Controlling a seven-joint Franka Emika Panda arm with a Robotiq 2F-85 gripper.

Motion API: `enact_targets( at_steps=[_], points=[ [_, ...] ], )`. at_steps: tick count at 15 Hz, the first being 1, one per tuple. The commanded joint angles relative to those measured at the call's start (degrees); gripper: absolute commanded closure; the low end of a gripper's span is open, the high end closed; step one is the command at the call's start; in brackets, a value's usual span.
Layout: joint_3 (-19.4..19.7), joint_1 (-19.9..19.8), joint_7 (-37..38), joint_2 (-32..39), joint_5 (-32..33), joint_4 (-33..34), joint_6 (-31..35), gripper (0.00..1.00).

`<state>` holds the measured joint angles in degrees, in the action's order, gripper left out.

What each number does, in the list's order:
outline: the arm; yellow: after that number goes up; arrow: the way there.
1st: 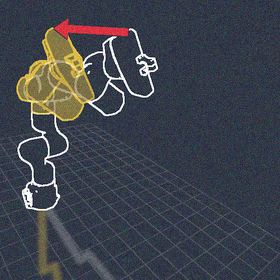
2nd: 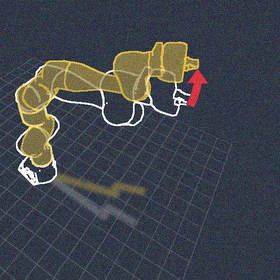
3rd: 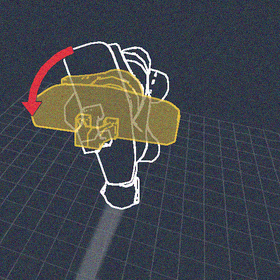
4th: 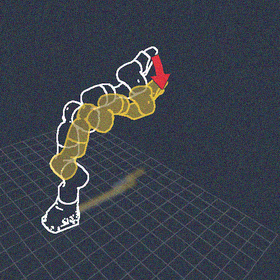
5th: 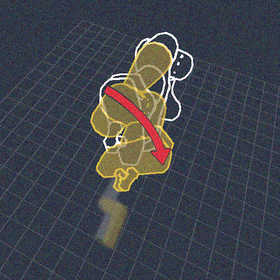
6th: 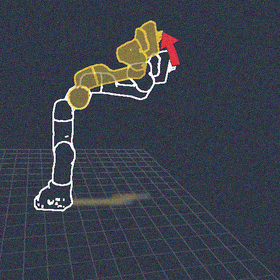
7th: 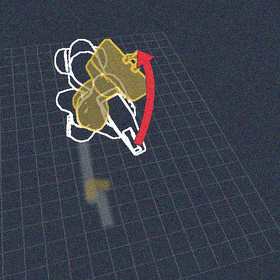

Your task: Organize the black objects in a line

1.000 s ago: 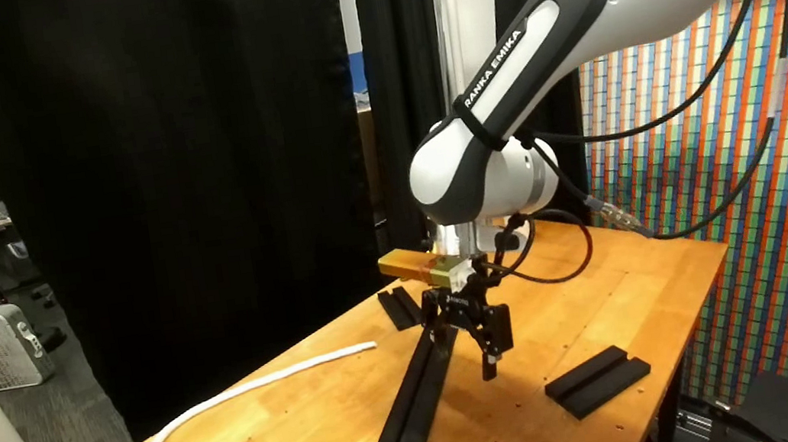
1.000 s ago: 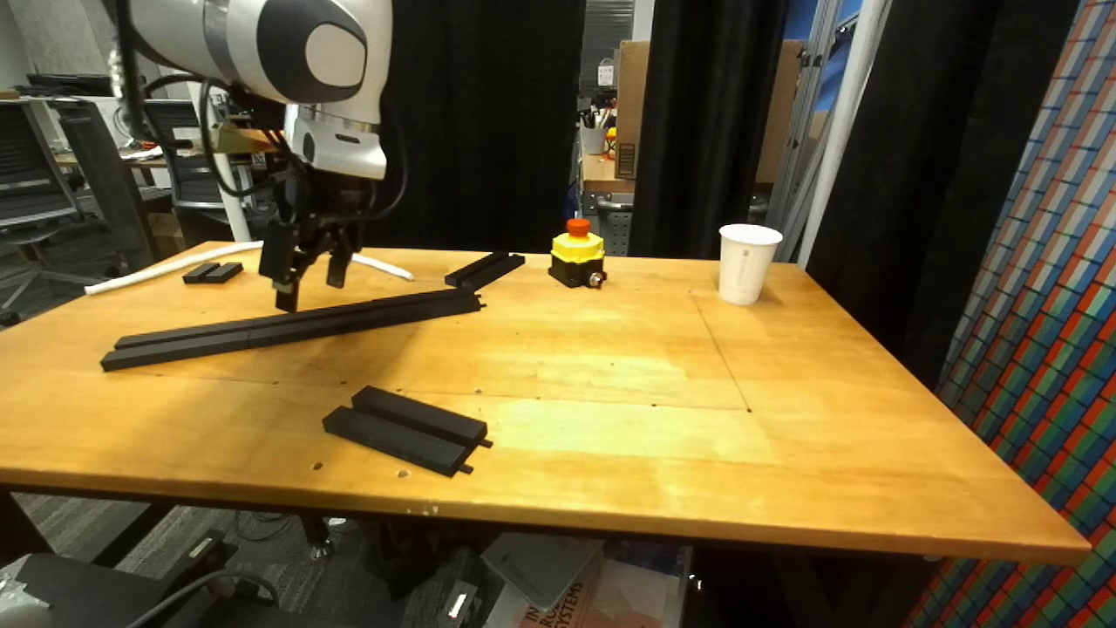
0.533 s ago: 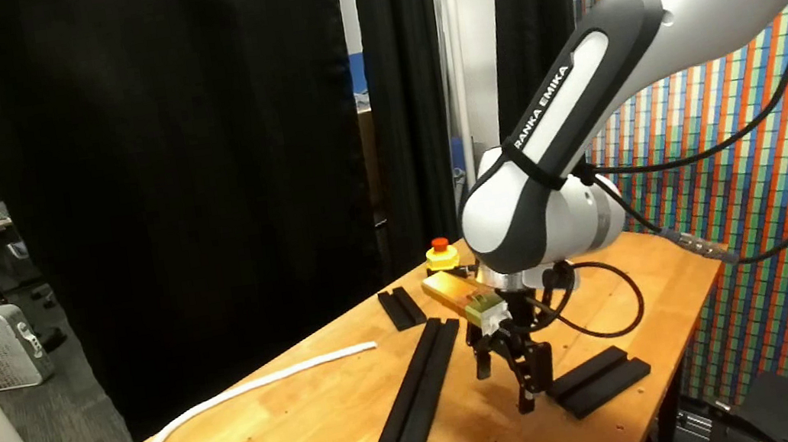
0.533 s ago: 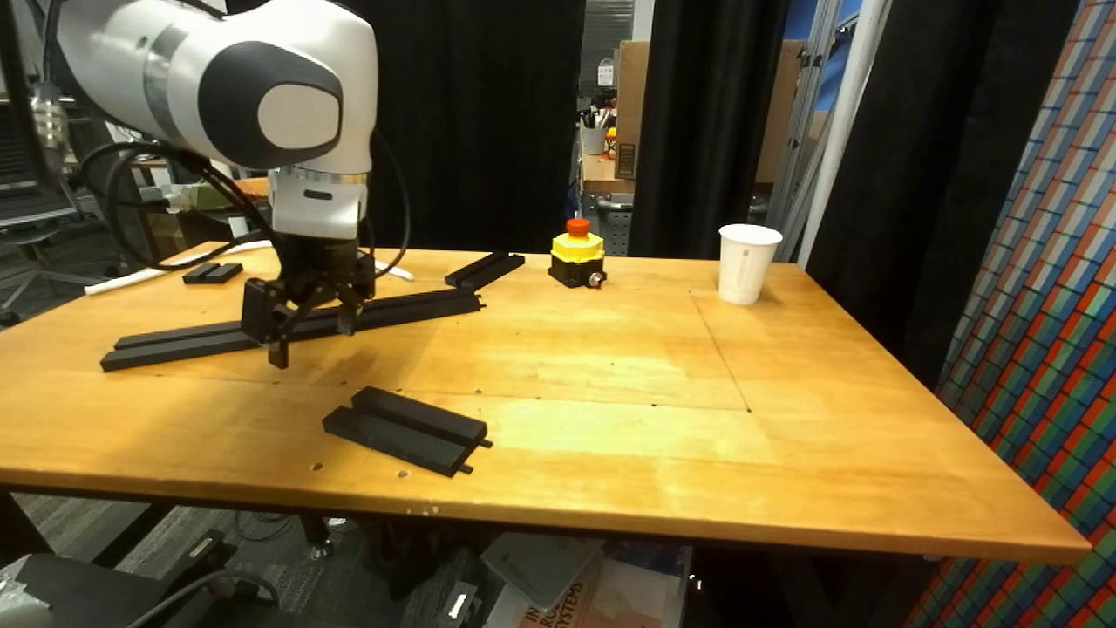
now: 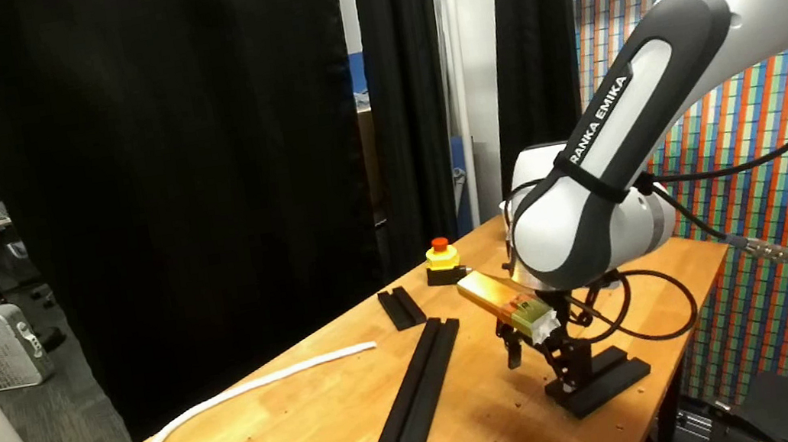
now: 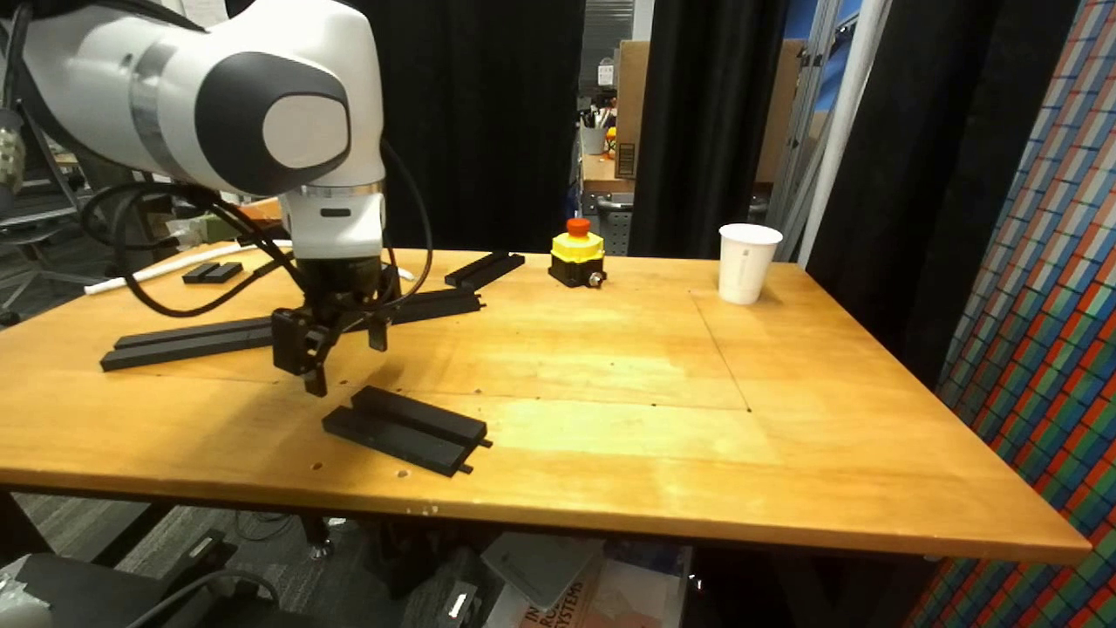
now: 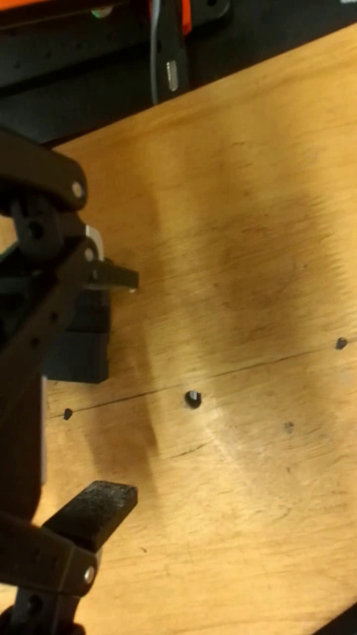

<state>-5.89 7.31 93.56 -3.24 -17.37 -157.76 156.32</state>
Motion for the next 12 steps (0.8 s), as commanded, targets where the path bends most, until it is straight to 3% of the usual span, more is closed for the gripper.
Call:
enact_targets(
  at_steps=[1, 4, 9, 12],
  points=[
    [0.51, -2.34, -0.03, -1.81, 5.18, 0.17, -1.13, 0.00],
    [1.09, -3.19, -1.88, -1.91, 4.86, 0.16, -1.51, 0.00],
    [1.65, -2.32, -11.96, -3.13, -4.26, 0.21, -6.69, 0.00],
    [1.73, -3.07, -13.94, -3.57, -5.17, 0.25, -10.10, 0.00]
  ],
)
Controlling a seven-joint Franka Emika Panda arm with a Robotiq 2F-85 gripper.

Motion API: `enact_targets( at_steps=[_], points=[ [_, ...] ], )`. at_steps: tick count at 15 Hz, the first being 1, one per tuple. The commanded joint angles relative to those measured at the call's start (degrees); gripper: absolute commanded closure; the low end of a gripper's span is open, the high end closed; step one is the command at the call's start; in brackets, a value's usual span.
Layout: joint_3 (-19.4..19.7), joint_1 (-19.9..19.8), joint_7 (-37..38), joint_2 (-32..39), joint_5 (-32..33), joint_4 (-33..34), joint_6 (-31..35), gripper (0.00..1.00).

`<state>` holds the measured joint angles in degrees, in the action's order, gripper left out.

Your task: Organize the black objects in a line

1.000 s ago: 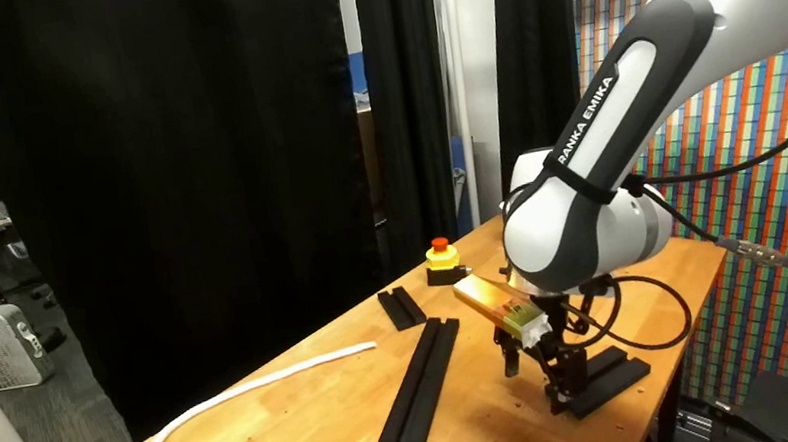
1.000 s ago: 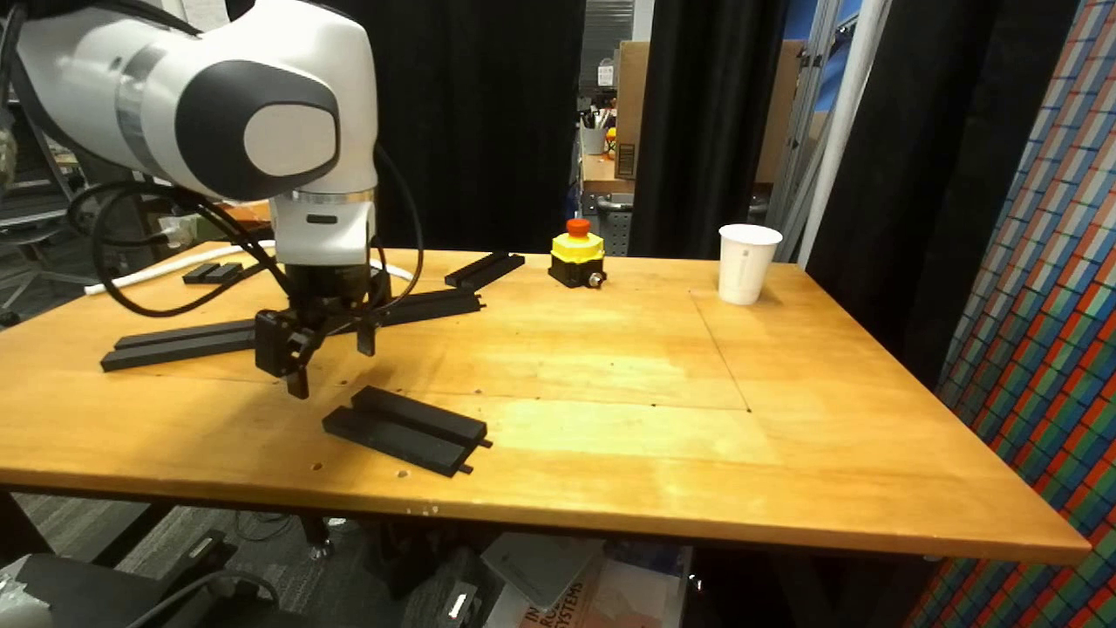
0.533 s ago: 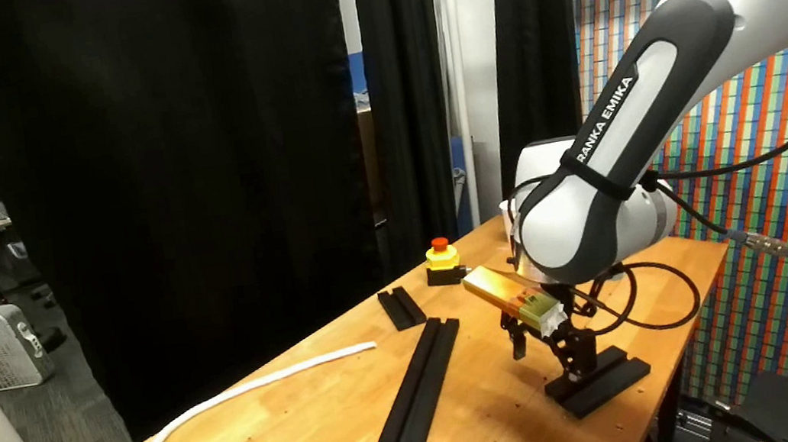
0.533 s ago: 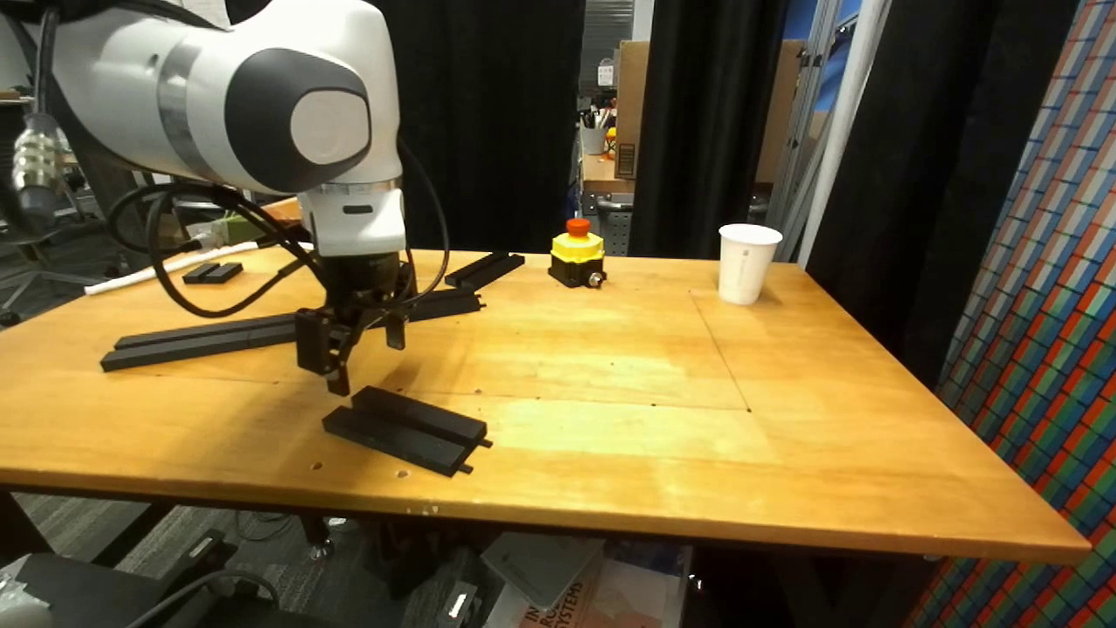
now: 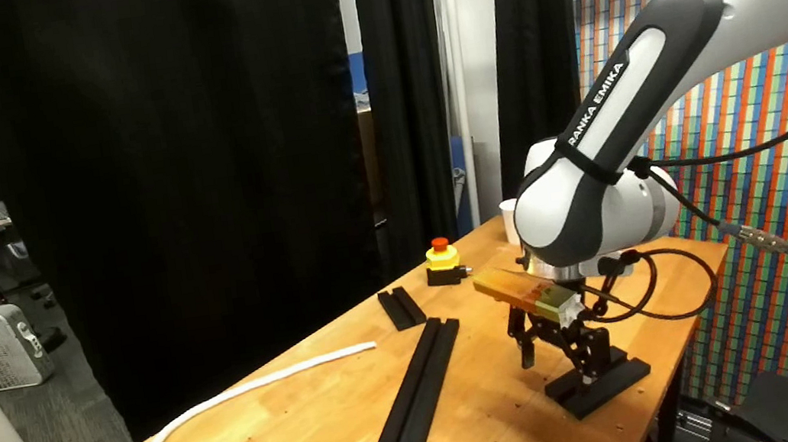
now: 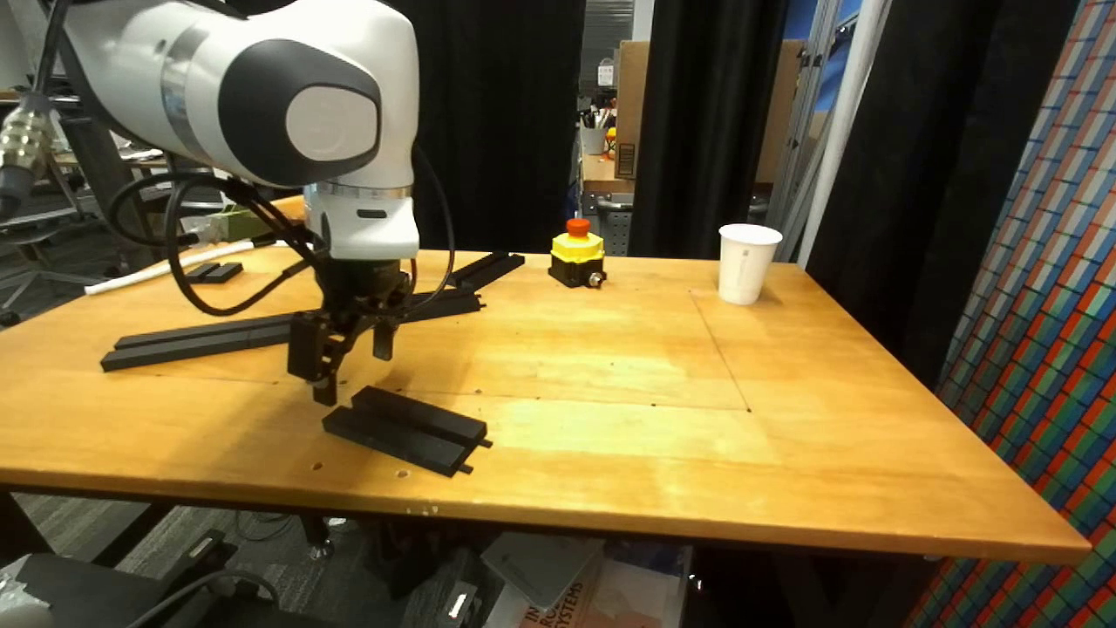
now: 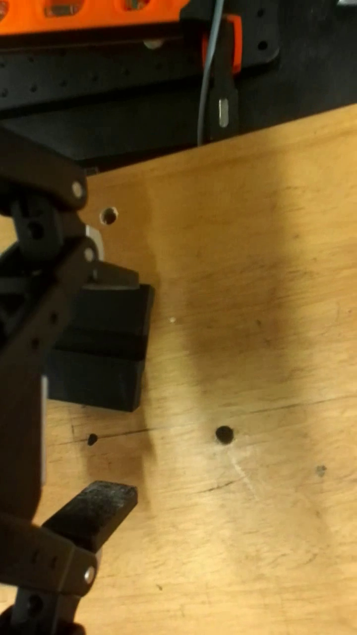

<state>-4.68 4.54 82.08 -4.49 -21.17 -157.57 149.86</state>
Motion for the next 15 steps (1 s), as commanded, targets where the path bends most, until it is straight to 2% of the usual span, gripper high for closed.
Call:
enact_targets(
  at_steps=[1, 11, 15],
  points=[
    [0.63, -0.45, -2.60, -2.34, -1.25, 0.06, -4.30, 0.00],
    [0.85, -0.60, -2.29, 2.81, -2.04, -0.22, -1.17, 0.00],
    [0.81, -0.56, -0.67, 5.68, -1.18, -0.23, 2.27, 0.00]
  ],
)
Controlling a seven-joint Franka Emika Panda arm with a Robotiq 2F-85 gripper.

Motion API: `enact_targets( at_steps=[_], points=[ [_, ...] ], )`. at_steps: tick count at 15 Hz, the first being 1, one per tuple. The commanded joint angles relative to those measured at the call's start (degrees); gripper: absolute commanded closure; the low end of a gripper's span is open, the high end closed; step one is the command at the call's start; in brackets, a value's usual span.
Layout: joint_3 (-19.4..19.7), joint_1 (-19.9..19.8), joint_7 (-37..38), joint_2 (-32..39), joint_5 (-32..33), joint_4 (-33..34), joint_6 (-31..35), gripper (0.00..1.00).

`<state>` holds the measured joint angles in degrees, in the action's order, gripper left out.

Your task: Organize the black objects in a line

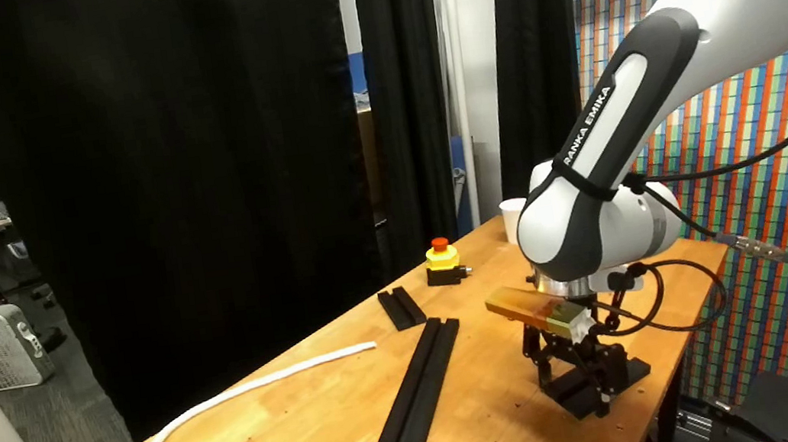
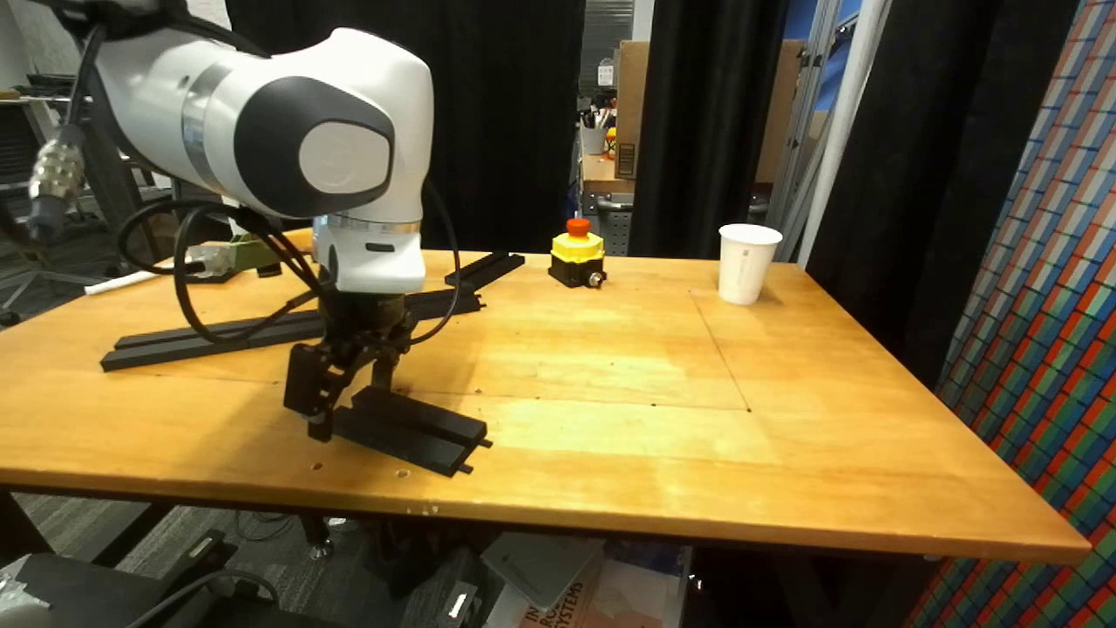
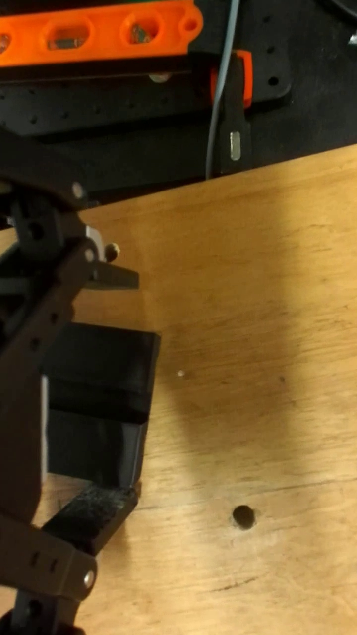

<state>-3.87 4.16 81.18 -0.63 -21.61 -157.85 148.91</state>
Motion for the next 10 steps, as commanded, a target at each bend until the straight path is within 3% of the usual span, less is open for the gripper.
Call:
enact_targets(
  at_steps=[1, 5, 6, 10],
  points=[
    [0.01, -0.13, 0.16, 2.43, -0.93, 0.06, 4.29, 0.00],
    [-0.11, 0.15, 1.07, 5.05, -1.93, 0.04, 9.56, 0.00],
    [-0.21, 0.23, 1.29, 5.49, -2.35, 0.02, 10.52, 0.25],
    [-0.19, 0.12, 2.37, 5.18, -3.36, -0.03, 11.65, 0.41]
  ],
)
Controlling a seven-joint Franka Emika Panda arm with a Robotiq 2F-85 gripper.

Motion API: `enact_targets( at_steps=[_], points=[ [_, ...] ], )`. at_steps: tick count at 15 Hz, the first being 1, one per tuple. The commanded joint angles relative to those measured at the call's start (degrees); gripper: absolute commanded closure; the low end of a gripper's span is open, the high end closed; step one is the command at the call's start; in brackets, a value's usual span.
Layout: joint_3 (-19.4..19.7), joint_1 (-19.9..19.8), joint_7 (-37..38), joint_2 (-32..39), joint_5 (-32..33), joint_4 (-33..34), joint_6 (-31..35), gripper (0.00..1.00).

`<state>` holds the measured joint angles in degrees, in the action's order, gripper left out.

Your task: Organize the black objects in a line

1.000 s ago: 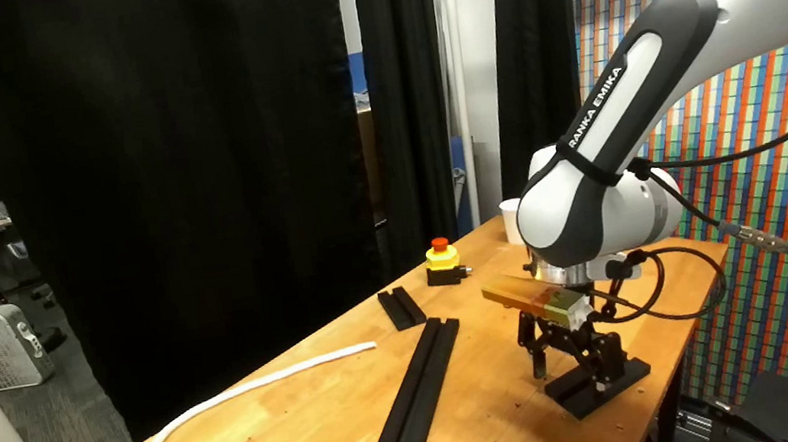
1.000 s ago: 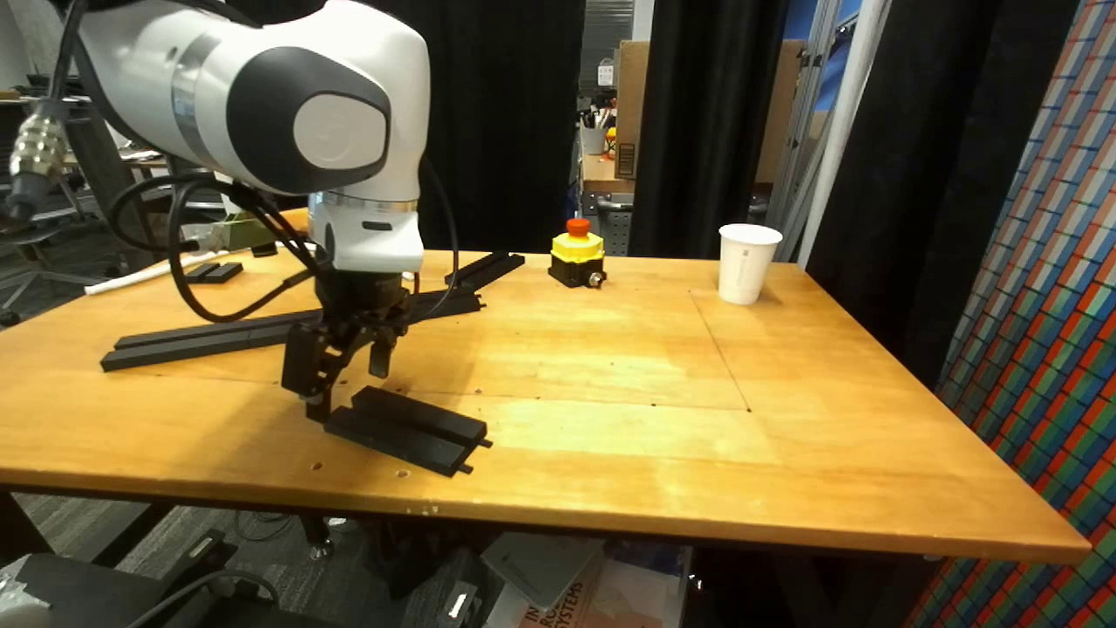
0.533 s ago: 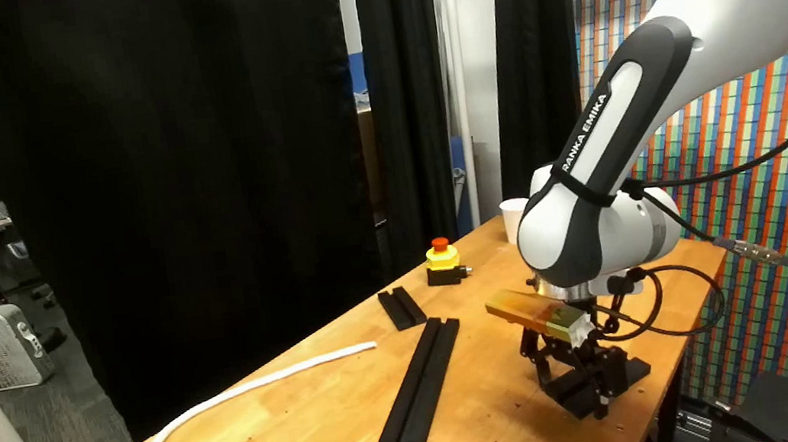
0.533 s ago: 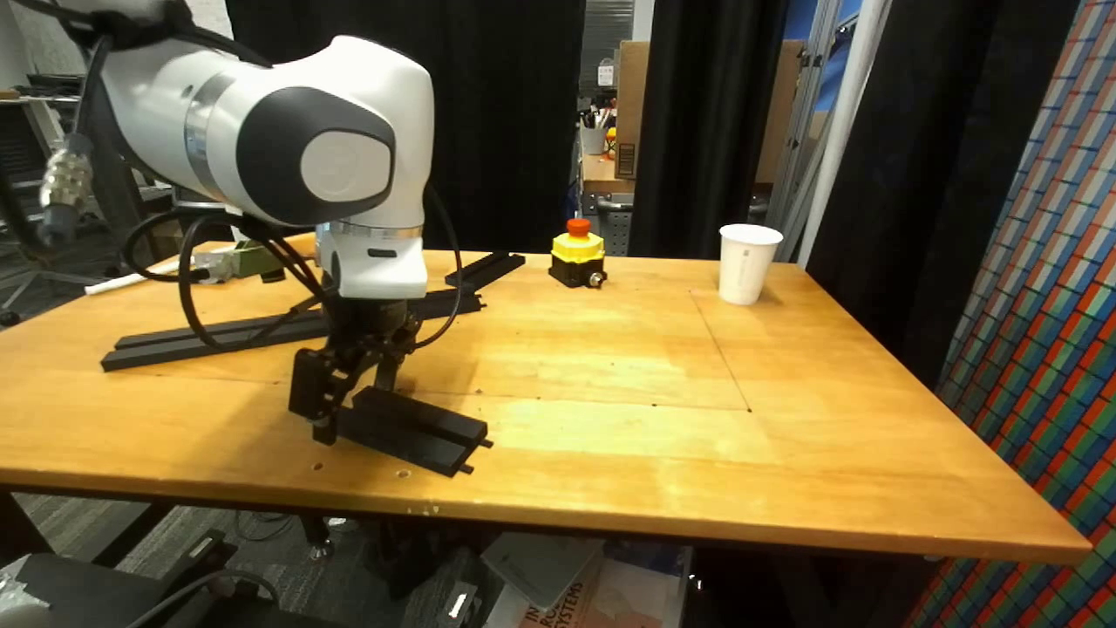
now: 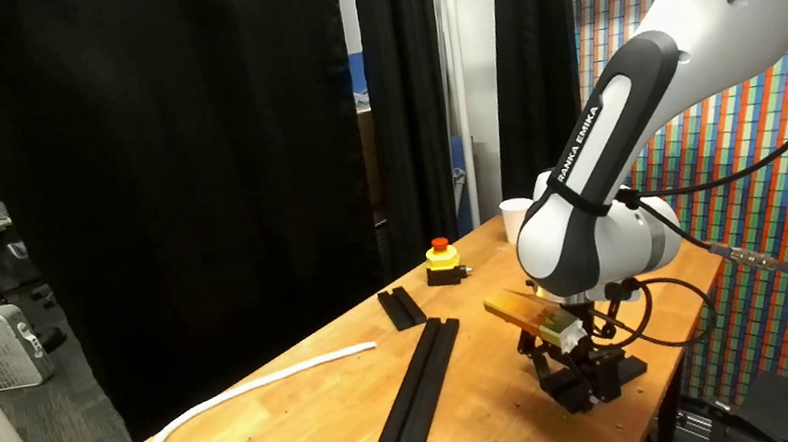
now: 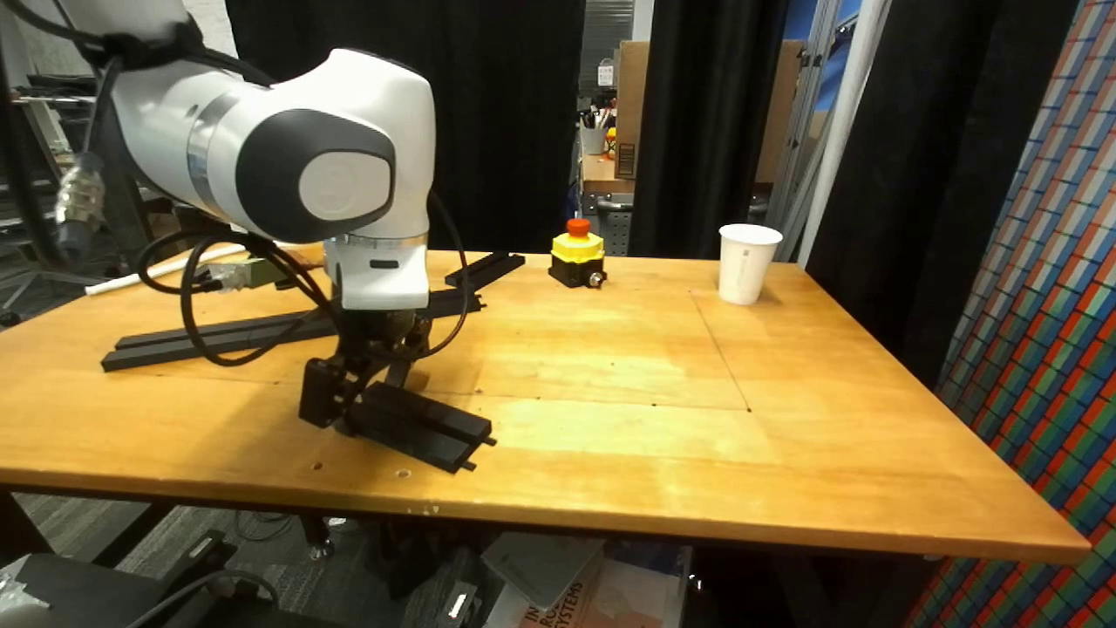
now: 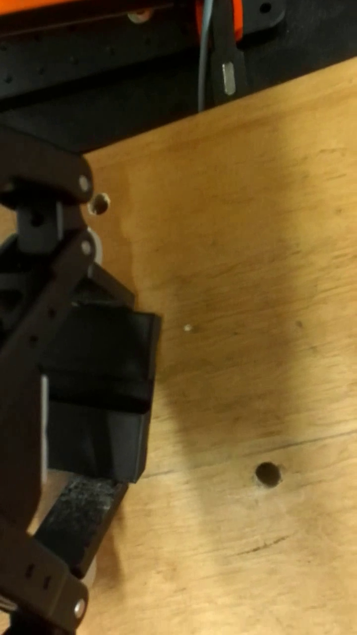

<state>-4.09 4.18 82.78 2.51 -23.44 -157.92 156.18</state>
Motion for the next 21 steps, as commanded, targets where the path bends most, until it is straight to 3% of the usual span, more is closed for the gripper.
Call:
enact_targets(
  at_steps=[1, 13, 17, 21],
  points=[
    [0.09, 0.07, 1.11, 1.96, -1.51, 0.03, 4.62, 0.42],
    [3.64, -2.70, -0.78, -3.28, 5.94, 0.41, -0.47, 0.55],
    [5.54, -4.75, -4.38, -2.04, 11.25, 4.37, -2.86, 0.55],
    [6.68, -6.02, -8.66, 0.21, 16.50, 12.94, -7.12, 0.55]
  ],
)
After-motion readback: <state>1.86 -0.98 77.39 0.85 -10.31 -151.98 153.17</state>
